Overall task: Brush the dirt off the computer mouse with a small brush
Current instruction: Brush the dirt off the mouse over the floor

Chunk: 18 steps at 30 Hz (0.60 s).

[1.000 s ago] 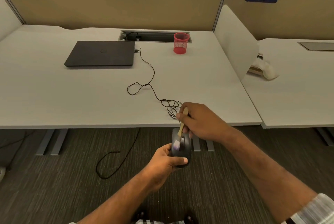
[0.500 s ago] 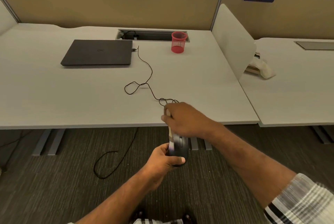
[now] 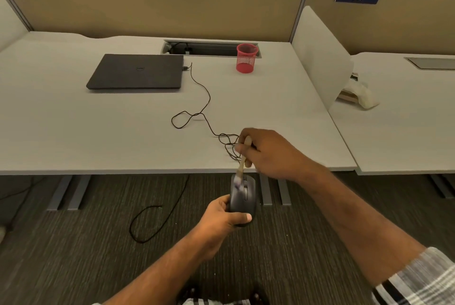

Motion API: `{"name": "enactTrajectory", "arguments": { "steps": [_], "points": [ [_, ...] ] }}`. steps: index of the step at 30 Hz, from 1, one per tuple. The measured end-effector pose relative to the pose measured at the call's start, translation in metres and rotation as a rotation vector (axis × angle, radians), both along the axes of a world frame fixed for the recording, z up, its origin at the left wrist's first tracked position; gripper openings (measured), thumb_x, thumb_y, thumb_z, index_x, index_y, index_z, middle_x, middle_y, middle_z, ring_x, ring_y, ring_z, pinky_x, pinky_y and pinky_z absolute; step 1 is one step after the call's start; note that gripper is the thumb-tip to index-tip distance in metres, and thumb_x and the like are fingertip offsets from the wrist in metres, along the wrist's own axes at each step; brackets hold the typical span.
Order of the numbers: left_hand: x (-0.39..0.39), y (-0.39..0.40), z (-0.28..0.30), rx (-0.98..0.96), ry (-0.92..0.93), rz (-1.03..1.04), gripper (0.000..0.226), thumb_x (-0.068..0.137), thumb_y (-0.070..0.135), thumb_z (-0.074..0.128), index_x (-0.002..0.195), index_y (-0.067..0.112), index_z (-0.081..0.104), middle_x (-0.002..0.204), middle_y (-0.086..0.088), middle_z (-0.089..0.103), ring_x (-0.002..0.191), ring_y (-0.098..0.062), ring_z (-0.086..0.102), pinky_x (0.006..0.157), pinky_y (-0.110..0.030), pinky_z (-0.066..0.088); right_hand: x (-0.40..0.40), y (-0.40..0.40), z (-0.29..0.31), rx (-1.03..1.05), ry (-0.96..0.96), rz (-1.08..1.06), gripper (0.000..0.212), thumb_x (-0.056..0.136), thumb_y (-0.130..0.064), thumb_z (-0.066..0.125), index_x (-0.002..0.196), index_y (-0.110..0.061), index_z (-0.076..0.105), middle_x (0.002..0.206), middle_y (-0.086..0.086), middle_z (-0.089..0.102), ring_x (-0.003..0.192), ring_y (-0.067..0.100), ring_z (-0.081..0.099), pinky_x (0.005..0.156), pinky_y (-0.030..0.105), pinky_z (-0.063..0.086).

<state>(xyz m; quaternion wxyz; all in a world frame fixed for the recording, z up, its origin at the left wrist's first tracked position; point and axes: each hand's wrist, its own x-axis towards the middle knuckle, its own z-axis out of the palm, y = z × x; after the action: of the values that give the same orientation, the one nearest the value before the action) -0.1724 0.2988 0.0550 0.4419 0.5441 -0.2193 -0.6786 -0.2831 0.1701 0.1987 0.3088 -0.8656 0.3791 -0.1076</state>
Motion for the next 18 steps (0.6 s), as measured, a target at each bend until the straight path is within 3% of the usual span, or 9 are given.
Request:
{"name": "enactTrajectory", "arguments": {
  "steps": [2, 4, 8, 13, 18],
  "points": [
    [0.001, 0.000, 0.000, -0.016, 0.033, 0.008, 0.051, 0.080, -0.005, 0.076, 0.128, 0.010, 0.066, 0.127, -0.014, 0.074, 0.118, -0.030, 0.071, 0.101, -0.043, 0.057, -0.008, 0.001, 0.001, 0.158, 0.047, 0.076, 0.014, 0.098, -0.034, 0.054, 0.087, -0.027, 0.057, 0.069, -0.002, 0.069, 0.051, 0.003, 0.064, 0.050, 0.019, 0.049],
    [0.002, 0.000, 0.000, -0.021, 0.087, 0.025, 0.051, 0.080, -0.006, 0.075, 0.127, 0.008, 0.066, 0.126, -0.015, 0.074, 0.118, -0.032, 0.071, 0.106, -0.047, 0.054, -0.015, -0.001, -0.001, 0.186, 0.065, 0.070, 0.013, 0.098, -0.033, 0.055, 0.090, -0.025, 0.058, 0.071, 0.000, 0.071, 0.050, 0.005, 0.064, 0.053, 0.021, 0.052],
    [0.001, -0.001, 0.002, -0.003, 0.142, 0.030, 0.058, 0.078, -0.006, 0.075, 0.132, 0.006, 0.061, 0.133, -0.019, 0.067, 0.121, -0.035, 0.069, 0.108, -0.049, 0.054, -0.023, -0.008, -0.009, 0.035, -0.030, -0.090, 0.013, 0.098, -0.031, 0.056, 0.089, -0.023, 0.059, 0.074, -0.002, 0.070, 0.053, -0.006, 0.059, 0.060, 0.027, 0.049],
    [0.000, 0.000, 0.006, -0.013, 0.139, 0.020, 0.057, 0.077, -0.006, 0.076, 0.132, 0.007, 0.062, 0.133, -0.018, 0.069, 0.120, -0.034, 0.070, 0.109, -0.050, 0.053, -0.029, -0.009, -0.014, -0.056, -0.231, -0.216, 0.012, 0.097, -0.027, 0.058, 0.088, -0.020, 0.062, 0.070, -0.005, 0.070, 0.058, 0.008, 0.060, 0.063, 0.038, 0.053],
    [-0.001, -0.002, 0.010, 0.000, 0.138, 0.037, 0.057, 0.083, -0.011, 0.071, 0.136, 0.003, 0.057, 0.137, -0.024, 0.063, 0.122, -0.038, 0.066, 0.112, -0.053, 0.050, -0.032, -0.002, -0.012, 0.112, -0.181, -0.141, 0.018, 0.098, -0.032, 0.055, 0.083, -0.024, 0.060, 0.066, 0.002, 0.072, 0.052, 0.005, 0.063, 0.054, 0.027, 0.053]
  ]
}}
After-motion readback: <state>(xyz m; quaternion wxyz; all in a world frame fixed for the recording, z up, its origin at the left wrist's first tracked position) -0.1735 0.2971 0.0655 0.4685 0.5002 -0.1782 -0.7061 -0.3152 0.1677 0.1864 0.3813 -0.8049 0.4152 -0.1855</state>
